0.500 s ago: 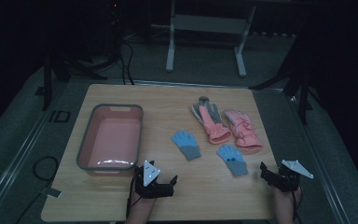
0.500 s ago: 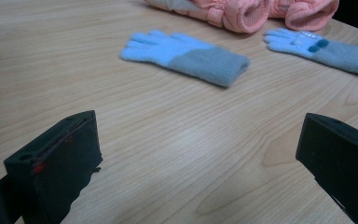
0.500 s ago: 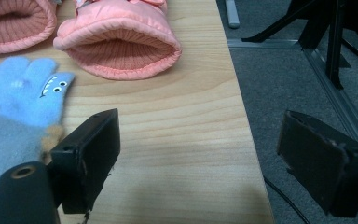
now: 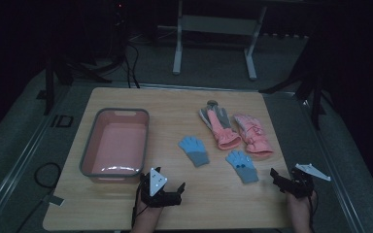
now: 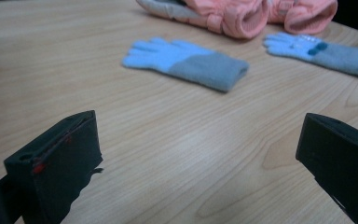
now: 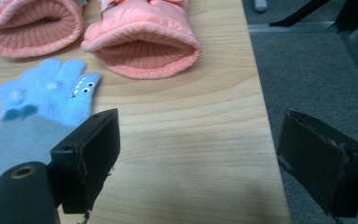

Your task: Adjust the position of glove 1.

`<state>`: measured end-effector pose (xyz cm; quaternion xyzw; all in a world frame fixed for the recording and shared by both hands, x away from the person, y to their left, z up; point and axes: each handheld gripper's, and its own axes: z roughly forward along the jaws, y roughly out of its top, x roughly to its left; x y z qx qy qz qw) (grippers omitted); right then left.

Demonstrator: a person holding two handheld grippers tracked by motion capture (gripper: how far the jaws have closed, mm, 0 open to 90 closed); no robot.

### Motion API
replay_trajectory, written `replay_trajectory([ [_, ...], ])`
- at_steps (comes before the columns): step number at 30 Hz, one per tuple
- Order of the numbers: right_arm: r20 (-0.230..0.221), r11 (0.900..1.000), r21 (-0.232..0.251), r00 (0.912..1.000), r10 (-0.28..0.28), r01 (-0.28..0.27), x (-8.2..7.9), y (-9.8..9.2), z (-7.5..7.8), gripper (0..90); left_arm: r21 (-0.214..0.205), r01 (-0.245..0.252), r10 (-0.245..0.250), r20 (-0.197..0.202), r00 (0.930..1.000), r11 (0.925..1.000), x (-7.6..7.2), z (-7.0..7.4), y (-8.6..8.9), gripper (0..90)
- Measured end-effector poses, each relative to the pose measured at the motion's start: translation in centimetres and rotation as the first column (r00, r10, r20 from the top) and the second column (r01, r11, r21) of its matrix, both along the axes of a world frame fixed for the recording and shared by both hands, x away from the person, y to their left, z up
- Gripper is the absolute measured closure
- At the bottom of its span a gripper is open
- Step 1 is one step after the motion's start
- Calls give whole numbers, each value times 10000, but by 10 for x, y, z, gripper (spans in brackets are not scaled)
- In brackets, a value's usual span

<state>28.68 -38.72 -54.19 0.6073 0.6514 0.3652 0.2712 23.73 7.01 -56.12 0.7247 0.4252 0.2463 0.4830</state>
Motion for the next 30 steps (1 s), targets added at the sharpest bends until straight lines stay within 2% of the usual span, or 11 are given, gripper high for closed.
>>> replay_trajectory([
  [1, -118, 9999, -111, 9999, 58, -59, 1, -1, 2, 132, -31, 22, -22, 22, 10000, 10000, 0, 0, 0, 0],
  [4, 19, 9996, -257, 10000, 84, -83, 2, -2, 12, 129, -161, 69, -68, 59, 10000, 9998, 0, 0, 1, 0],
  [8, 21, 9984, -569, 10000, 10, -9, 8, -3, 27, 117, 44, 122, -123, 181, 9998, 9999, -1, 0, 0, 0],
  [12, -349, 9991, -387, 9993, 132, -146, 17, 0, 45, 142, -81, 74, -73, 81, 9999, 9999, 0, 0, 0, 0],
  [16, -71, 9971, -718, 9997, 236, -241, 23, 8, 69, 147, -130, 38, -38, 12, 10000, 9999, 1, 0, 1, 0],
  [17, -8, 9974, -664, 9996, 291, -291, 25, 10, 75, 148, -125, 39, -39, 29, 10000, 9999, 1, 0, 1, 0],
  [18, -8, 9974, -664, 9996, 291, -291, 25, 10, 75, 148, -125, 39, -39, 29, 10000, 9999, 1, 0, 1, 0],
  [20, 154, 9956, -498, 9967, 800, -792, 32, 17, 93, 139, -111, 36, -35, 81, 10000, 9999, 0, 0, 1, 0],
  [22, 184, 9924, -431, 9930, 1164, -1155, 37, 24, 103, 116, -103, 40, -39, 81, 10000, 9999, 0, 0, 0, 0],
  [24, 413, 9894, -427, 9892, 1406, -1388, 41, 33, 113, 115, -132, 46, -45, 76, 10000, 9999, 0, 0, 1, 0],
  [30, 632, 9743, -238, 9723, 2249, -2238, 55, 66, 132, 115, -164, 55, -54, 70, 10000, 9999, 0, 0, 1, 0],
])
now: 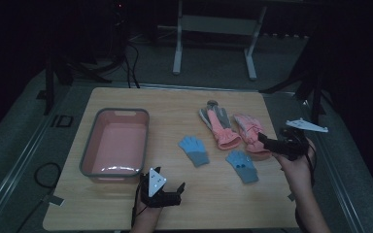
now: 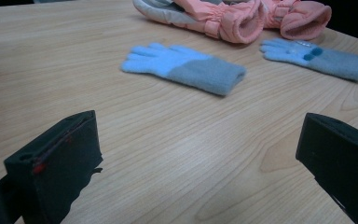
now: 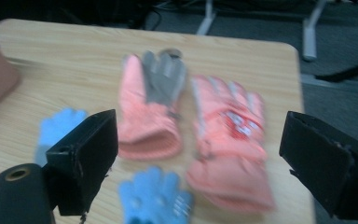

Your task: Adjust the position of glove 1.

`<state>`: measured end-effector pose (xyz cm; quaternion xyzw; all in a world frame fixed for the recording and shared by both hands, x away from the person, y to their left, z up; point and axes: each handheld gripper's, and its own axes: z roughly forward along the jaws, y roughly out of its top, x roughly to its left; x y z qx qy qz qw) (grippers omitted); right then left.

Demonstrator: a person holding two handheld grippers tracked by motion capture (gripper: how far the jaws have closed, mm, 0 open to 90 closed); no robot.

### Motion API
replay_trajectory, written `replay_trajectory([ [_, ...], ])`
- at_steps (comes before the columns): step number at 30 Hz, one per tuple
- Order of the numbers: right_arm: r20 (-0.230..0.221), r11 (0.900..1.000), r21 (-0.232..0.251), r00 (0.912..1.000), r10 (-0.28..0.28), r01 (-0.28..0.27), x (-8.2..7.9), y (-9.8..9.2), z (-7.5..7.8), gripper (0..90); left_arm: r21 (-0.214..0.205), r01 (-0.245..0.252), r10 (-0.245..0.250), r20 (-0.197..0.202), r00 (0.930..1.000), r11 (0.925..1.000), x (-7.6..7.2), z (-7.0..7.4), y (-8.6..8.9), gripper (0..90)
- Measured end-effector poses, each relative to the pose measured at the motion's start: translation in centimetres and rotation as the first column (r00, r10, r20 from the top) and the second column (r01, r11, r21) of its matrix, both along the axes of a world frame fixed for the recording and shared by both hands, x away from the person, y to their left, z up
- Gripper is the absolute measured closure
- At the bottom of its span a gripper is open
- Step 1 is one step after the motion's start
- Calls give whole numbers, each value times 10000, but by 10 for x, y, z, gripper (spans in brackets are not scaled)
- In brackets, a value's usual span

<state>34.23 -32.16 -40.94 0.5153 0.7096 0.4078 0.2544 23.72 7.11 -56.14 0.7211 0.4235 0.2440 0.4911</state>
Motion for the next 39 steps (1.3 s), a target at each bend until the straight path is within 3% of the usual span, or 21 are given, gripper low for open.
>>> replay_trajectory([
  [9, 54, 9899, 98, 9899, 1414, -1415, 21, 49, 6, 133, 37, 56, -56, 48, 10000, 10000, -1, 0, 0, 0],
  [14, -6, 9761, -87, 9762, 2170, -2170, 29, 73, 3, 146, 39, 56, -56, 23, 10000, 10000, 0, 0, -1, 0],
  [20, -384, 9586, -257, 9585, 2825, -2835, 40, 100, -3, 146, 55, 64, -64, 14, 10000, 10000, 0, 0, -1, 0],
  [30, -917, 9224, -413, 9208, 3792, -3840, 54, 139, -25, 166, 29, 75, -75, -4, 10000, 10000, 0, 0, 0, 0],
  [35, -1208, 9094, -630, 9077, 4019, -4111, 62, 153, -41, 205, 10, 114, -114, -56, 9999, 9999, 0, 0, 0, 0],
  [37, -1266, 9083, -660, 9064, 4031, -4131, 63, 156, -44, 215, -15, 112, -113, -45, 9999, 9999, 0, 0, 0, 0],
  [38, -1408, 9013, -729, 8991, 4146, -4270, 67, 161, -52, 236, -31, 109, -109, -53, 9999, 9999, 0, 0, 0, 0],
  [39, -1340, 9029, -870, 9030, 4081, -4209, 68, 163, -55, 274, -19, 104, -104, -49, 9999, 9999, 0, 0, 0, 0],
])
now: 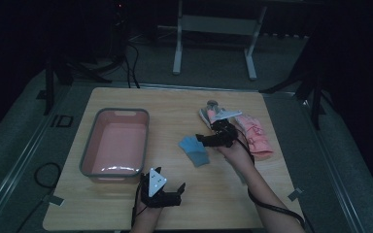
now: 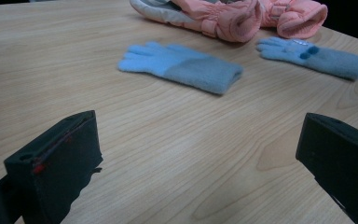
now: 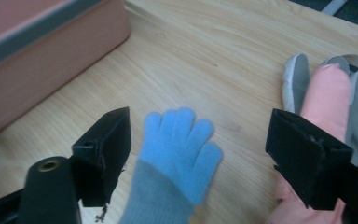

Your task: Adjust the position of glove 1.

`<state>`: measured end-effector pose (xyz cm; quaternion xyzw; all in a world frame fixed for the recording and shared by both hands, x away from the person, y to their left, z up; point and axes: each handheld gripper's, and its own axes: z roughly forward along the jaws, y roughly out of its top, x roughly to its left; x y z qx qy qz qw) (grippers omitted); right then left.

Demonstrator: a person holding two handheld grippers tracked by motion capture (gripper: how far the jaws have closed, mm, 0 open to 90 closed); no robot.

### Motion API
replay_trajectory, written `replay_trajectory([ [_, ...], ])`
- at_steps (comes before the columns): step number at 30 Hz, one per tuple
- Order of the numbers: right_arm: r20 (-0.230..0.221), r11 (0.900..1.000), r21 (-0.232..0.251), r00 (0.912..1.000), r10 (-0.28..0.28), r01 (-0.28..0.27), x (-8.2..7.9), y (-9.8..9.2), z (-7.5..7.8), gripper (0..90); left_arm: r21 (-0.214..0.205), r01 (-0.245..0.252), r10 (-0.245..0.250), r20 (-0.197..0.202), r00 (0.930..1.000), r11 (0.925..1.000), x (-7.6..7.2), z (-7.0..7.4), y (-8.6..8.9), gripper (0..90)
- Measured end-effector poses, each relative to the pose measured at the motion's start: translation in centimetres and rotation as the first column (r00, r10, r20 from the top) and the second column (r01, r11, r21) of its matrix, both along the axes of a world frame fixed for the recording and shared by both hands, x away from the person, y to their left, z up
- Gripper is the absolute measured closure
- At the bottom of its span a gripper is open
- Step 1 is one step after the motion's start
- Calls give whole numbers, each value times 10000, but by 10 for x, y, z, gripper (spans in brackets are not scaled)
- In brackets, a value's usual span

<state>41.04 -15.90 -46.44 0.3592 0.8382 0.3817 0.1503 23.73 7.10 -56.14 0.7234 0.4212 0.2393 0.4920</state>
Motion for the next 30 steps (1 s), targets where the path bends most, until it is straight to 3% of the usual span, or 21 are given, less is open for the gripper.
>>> replay_trajectory([
  [3, 0, 9999, -163, 10000, -28, 28, 3, 3, -6, 294, 0, 16, -16, -15, 10000, 10000, 0, 0, 0, 0],
  [6, -303, 9987, -508, 9995, 51, -67, 8, 8, -18, 374, 1, 33, -33, -16, 10000, 10000, 0, 0, 0, 0],
  [12, -784, 9895, -1215, 9946, 688, -780, 9, 17, -42, 519, 21, 63, -63, 13, 10000, 10000, 0, 0, 0, 0],
  [25, -1365, 9863, -1165, 9855, 1006, -1168, 12, 27, -77, 629, 22, 65, -65, -57, 10000, 10000, 1, 0, 0, 0],
  [28, -1213, 9891, -1158, 9897, 766, -907, 10, 28, -79, 782, 29, 54, -54, -43, 10000, 10000, 0, 0, 0, 0],
  [30, -1251, 9917, -1099, 9907, 534, -674, 9, 30, -79, 828, 29, 47, -47, -44, 10000, 10000, 0, 0, 0, 0],
])
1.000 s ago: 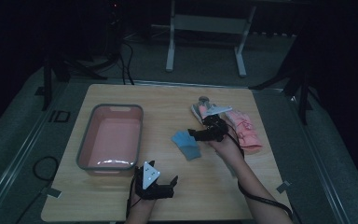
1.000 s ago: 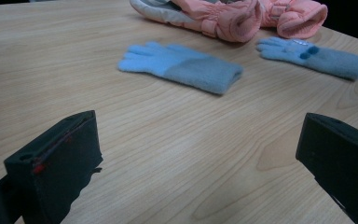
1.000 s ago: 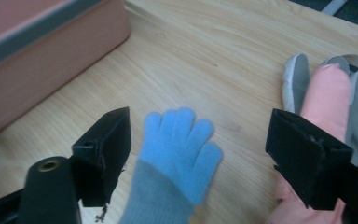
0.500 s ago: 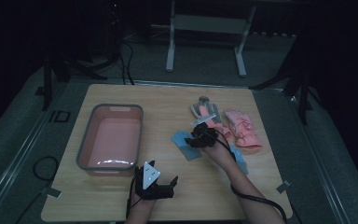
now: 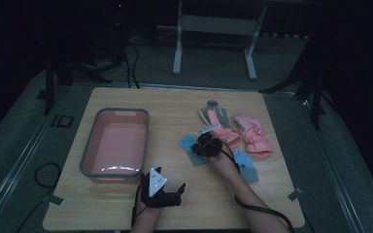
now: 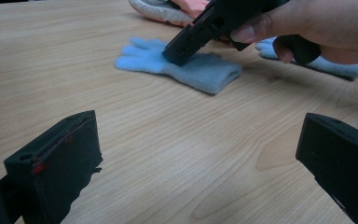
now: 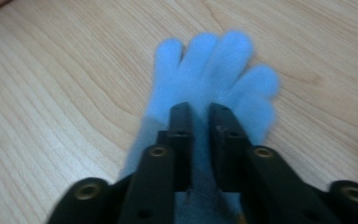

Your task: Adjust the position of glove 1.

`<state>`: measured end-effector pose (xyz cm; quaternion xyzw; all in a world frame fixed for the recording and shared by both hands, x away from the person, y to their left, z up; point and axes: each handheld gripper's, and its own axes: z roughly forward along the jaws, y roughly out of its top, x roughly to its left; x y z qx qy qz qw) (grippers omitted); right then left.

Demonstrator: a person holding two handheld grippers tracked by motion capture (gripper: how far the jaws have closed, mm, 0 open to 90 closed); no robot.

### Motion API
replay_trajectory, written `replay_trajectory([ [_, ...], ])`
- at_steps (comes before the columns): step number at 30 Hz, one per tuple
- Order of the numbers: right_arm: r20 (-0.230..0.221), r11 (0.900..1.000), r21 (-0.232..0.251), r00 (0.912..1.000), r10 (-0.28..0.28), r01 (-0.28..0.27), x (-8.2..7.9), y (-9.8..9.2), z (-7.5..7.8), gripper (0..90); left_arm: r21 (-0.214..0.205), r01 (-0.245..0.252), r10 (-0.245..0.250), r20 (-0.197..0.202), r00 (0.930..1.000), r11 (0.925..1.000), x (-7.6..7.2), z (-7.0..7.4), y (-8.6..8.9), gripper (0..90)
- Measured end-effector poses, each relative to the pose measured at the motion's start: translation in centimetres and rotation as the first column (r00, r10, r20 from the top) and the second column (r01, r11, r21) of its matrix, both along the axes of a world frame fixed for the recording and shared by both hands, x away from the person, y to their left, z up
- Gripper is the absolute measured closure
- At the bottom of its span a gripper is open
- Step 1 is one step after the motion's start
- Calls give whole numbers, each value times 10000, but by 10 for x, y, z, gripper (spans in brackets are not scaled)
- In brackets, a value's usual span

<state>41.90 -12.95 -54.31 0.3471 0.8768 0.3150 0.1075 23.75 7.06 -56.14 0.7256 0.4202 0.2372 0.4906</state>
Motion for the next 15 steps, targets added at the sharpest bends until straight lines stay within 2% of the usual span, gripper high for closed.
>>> replay_trajectory([
  [4, -40, 9976, 258, 9980, -635, 635, -5, 3, 8, 855, -12, -17, 17, 3, 10000, 10000, 0, 0, 0, 0],
  [10, 341, 9856, 1266, 9925, -1175, 1124, -25, -7, 52, 857, 4, -16, 16, -11, 10000, 10000, 0, 0, 0, 0],
  [15, 539, 9716, 1527, 9801, -1909, 1808, -47, -21, 81, 857, -1, -65, 65, 7, 10000, 10000, 0, 0, 0, 0],
])
